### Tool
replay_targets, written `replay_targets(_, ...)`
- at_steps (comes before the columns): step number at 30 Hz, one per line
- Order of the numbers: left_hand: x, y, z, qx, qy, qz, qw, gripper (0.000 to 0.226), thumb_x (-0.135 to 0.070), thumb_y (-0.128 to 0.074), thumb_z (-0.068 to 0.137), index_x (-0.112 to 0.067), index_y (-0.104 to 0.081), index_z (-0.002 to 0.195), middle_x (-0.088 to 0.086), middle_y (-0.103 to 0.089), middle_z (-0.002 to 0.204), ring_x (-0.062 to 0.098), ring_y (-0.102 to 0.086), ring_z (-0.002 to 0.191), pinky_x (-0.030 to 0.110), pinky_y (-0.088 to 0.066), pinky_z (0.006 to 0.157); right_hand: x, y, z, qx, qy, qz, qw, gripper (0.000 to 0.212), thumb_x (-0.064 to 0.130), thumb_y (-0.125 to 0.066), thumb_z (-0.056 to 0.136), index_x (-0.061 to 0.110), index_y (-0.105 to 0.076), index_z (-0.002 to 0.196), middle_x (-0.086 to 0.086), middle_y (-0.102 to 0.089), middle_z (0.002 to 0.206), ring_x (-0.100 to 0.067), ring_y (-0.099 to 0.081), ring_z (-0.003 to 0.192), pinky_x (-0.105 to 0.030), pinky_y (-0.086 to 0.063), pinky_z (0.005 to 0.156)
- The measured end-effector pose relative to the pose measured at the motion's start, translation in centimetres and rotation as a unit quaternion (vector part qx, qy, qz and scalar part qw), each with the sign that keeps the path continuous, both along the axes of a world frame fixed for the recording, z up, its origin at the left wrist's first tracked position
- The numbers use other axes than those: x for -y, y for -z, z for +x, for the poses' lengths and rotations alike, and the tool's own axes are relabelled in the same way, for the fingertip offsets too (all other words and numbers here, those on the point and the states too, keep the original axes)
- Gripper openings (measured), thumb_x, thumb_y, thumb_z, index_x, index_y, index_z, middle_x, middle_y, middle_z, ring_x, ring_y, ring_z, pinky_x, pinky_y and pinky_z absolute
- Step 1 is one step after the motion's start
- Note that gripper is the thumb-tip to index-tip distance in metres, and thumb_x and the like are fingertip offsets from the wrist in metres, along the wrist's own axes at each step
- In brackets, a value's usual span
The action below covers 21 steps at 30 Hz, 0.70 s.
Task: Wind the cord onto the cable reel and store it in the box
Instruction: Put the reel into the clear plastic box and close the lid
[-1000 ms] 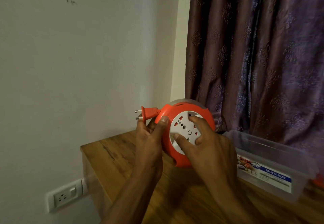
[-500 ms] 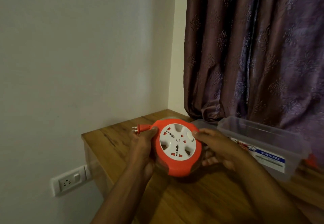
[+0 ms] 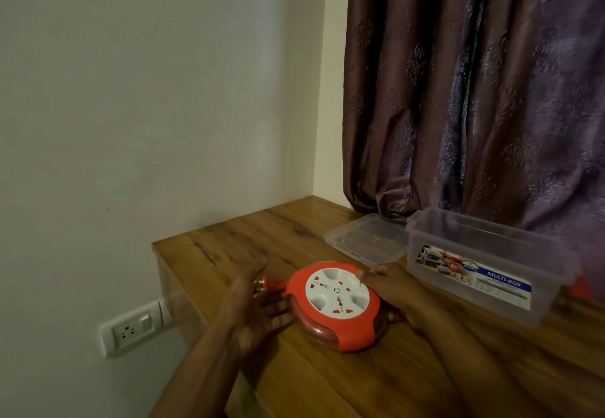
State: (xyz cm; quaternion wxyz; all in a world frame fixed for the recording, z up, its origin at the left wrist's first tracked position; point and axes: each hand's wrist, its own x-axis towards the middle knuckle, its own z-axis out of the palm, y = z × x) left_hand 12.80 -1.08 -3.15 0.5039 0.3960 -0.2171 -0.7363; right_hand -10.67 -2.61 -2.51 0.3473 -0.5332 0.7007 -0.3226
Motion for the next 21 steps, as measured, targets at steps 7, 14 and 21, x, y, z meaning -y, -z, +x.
replay_targets(7, -0.6, 0.0, 1.3, 0.098, 0.025, -0.026, 0.994, 0.042, -0.037, -0.07, 0.074, -0.013, -0.051, 0.103, 0.025, -0.06, 0.105, 0.041, -0.064, 0.088, 0.057, -0.053, 0.072, 0.3, 0.4, 0.2, -0.088, 0.004, -0.005, 0.996, 0.034, 0.044, -0.052, 0.097, 0.012, -0.065, 0.096, -0.007, -0.061, 0.073, -0.021, -0.054, 0.058, -0.023, -0.038, 0.046)
replay_targets(14, -0.4, -0.3, 2.1, 0.138, -0.013, -0.104, 0.985, 0.05, -0.039, -0.074, 0.066, -0.029, -0.049, 0.108, 0.014, -0.052, 0.11, 0.038, -0.057, 0.098, 0.057, -0.053, 0.07, 0.0, 0.6, 0.6, -0.119, 0.024, -0.054, 0.991, 0.024, 0.035, -0.052, 0.098, 0.014, -0.062, 0.093, -0.007, -0.066, 0.069, -0.019, -0.055, 0.049, -0.03, -0.049, 0.056)
replay_targets(21, -0.2, -0.1, 0.8, 0.129, -0.129, -0.158, 0.97, 0.02, -0.03, -0.062, 0.083, -0.032, -0.052, 0.1, -0.002, -0.053, 0.097, 0.023, -0.056, 0.084, 0.032, -0.051, 0.054, 0.1, 0.0, 0.5, 0.008, 0.025, -0.056, 0.998, 0.012, 0.021, -0.058, 0.095, 0.012, -0.066, 0.097, -0.009, -0.067, 0.077, -0.02, -0.058, 0.057, -0.034, -0.053, 0.058)
